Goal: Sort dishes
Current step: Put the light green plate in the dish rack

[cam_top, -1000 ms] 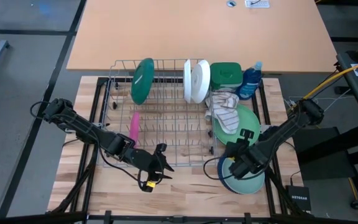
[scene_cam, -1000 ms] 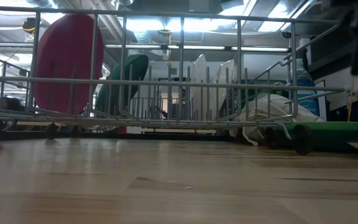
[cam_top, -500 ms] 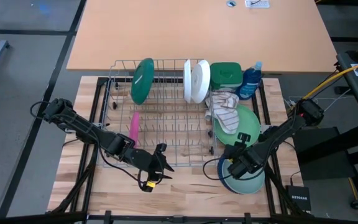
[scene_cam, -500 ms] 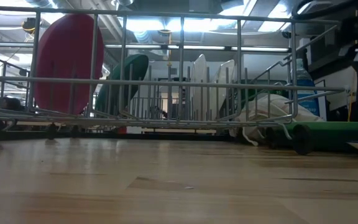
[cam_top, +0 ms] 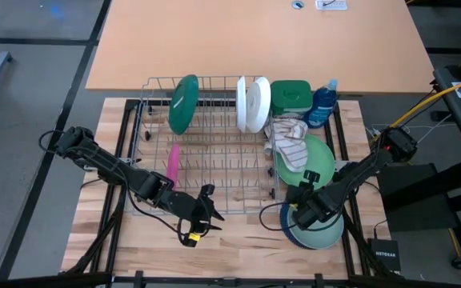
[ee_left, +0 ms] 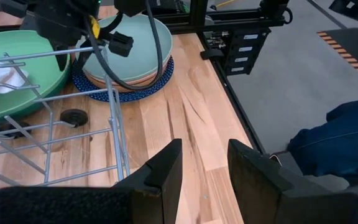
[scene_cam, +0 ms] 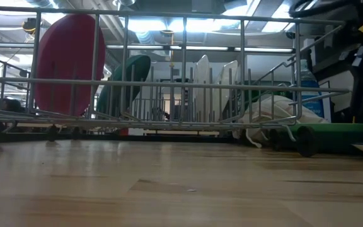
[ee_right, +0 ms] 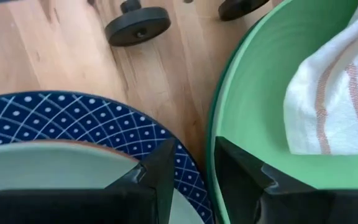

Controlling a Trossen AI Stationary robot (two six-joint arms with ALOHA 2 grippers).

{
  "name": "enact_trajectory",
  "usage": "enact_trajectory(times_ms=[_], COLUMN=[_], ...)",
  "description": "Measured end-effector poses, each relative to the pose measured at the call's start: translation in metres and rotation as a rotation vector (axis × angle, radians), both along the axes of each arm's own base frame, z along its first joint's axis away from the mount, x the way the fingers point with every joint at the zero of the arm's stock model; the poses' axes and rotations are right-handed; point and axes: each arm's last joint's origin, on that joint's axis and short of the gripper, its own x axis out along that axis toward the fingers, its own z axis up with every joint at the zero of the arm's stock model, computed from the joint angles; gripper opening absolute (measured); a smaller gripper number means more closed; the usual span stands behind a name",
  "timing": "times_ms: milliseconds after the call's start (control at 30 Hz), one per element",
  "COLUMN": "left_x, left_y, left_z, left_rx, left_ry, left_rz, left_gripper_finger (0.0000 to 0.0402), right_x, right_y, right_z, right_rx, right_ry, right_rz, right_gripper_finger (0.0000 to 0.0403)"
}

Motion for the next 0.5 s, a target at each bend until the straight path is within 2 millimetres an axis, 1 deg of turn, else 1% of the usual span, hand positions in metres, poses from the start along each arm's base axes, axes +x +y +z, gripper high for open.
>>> enact_trajectory(times_ms=[233, 500], left_x=[0.000, 0.000], left_y=[0.000, 0.000], left_z=[0.000, 0.000], left_rx=[0.000, 0.001], left_ry=[0.000, 0.001], left_rz=[0.000, 0.000], left_gripper_finger=[0.0117, 0.0117], right_x=[0.008, 0.015], right_y=[-0.013, -0.023], right_z=[0.000, 0.000], right_rx=[-0.016, 0.003], right_ry=[-0.006, 0.016], right_rz=[-0.064, -0.073], right_gripper_finger=[0.0115, 0.0115])
